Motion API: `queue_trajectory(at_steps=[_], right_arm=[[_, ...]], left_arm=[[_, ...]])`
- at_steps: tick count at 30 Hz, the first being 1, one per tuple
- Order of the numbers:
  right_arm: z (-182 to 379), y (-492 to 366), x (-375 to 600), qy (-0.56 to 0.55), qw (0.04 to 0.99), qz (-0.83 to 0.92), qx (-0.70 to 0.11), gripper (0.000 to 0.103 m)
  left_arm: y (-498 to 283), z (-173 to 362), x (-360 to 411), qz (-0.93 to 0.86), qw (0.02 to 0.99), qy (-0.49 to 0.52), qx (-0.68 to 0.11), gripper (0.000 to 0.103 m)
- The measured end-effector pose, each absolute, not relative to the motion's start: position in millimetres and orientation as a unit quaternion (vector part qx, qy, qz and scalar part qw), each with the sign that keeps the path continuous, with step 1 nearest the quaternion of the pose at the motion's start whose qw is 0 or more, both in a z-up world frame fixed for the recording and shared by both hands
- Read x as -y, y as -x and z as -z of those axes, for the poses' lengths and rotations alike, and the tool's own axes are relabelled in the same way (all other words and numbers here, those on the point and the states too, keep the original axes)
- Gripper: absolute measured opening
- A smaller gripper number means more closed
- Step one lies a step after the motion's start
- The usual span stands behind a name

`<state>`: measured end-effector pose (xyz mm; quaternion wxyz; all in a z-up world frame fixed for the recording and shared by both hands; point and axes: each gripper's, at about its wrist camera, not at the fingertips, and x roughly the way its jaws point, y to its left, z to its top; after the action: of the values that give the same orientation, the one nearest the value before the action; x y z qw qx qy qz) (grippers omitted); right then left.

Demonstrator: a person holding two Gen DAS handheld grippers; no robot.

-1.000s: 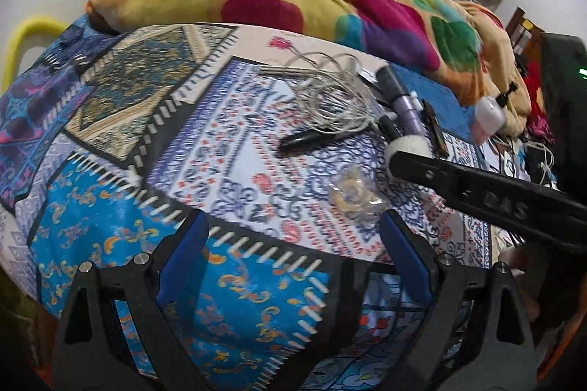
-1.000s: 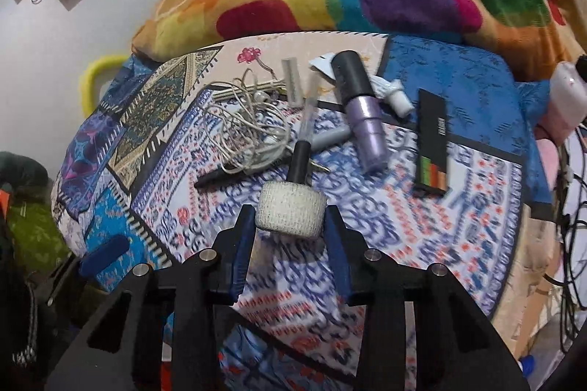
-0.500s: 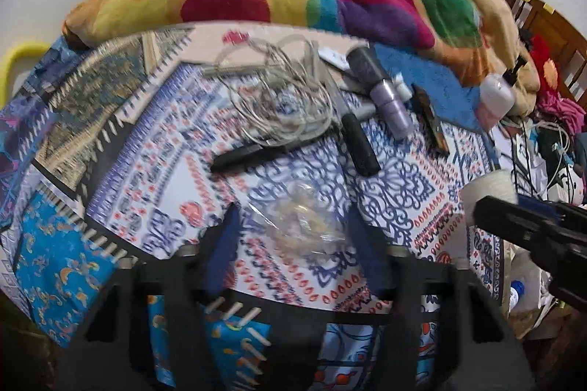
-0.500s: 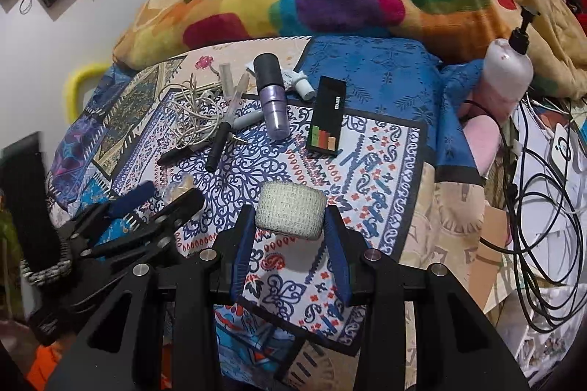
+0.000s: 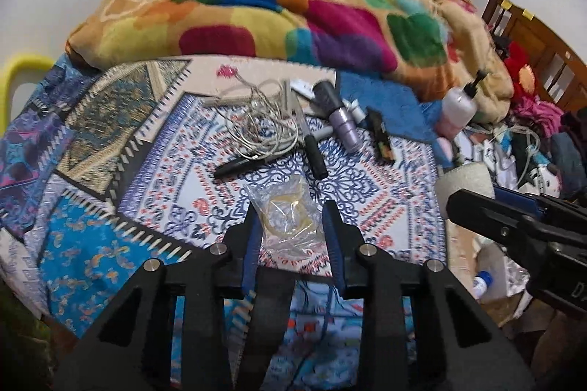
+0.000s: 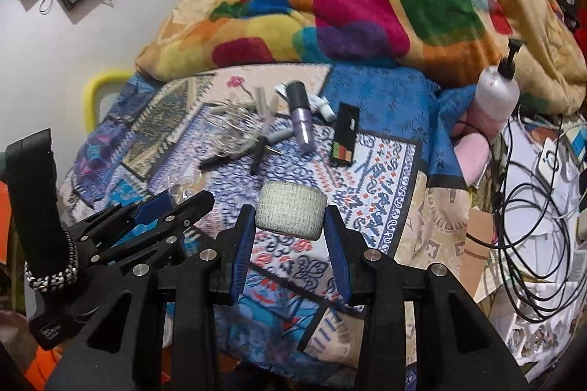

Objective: Collect trash
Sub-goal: 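Carry the wrapper and white roll in both tools over the white bucket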

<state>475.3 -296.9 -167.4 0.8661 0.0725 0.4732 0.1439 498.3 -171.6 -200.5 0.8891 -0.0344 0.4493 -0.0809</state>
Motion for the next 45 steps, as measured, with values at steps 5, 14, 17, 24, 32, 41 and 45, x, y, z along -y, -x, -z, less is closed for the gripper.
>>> queue_trajectory(at_steps=[5, 14, 17, 24, 32, 41, 45], right_arm=[[133.4, -449.7, 286.5, -0.067, 0.879, -0.155, -0.446, 0.035], [81.0, -395.8, 252.7, -0.047, 0.896, -0.177, -0.404, 0.035], [65.4, -375.9, 238.0, -0.035, 0.901, -0.188, -0.389, 0.035], [36.2, -328.9, 197.5, 0.000, 0.912, -0.213, -0.349, 0.035], [25.9, -292.7, 142.3, 0.017, 0.901, -0.271, -0.337, 0.035], [46.5, -266.7, 63.8, 0.052, 0.866, -0.347, -0.356, 0.035], [62.4, -257.2, 25.3, 0.079, 0.847, -0.376, -0.368, 0.035]], left_arm=[[-470.6, 162.1, 156.3, 0.072, 0.904, 0.034, -0.421, 0.032], [-399.5, 102.6, 119.4, 0.050, 0.927, 0.030, -0.370, 0.032], [-374.7, 87.6, 105.1, 0.039, 0.933, 0.029, -0.357, 0.032], [-317.0, 64.6, 61.1, 0.005, 0.942, 0.046, -0.332, 0.032], [-256.6, 56.7, 0.6, -0.047, 0.944, 0.065, -0.320, 0.032], [-196.0, 79.0, -81.2, -0.135, 0.927, 0.103, -0.334, 0.032], [-176.6, 98.7, -117.1, -0.169, 0.912, 0.123, -0.352, 0.032]])
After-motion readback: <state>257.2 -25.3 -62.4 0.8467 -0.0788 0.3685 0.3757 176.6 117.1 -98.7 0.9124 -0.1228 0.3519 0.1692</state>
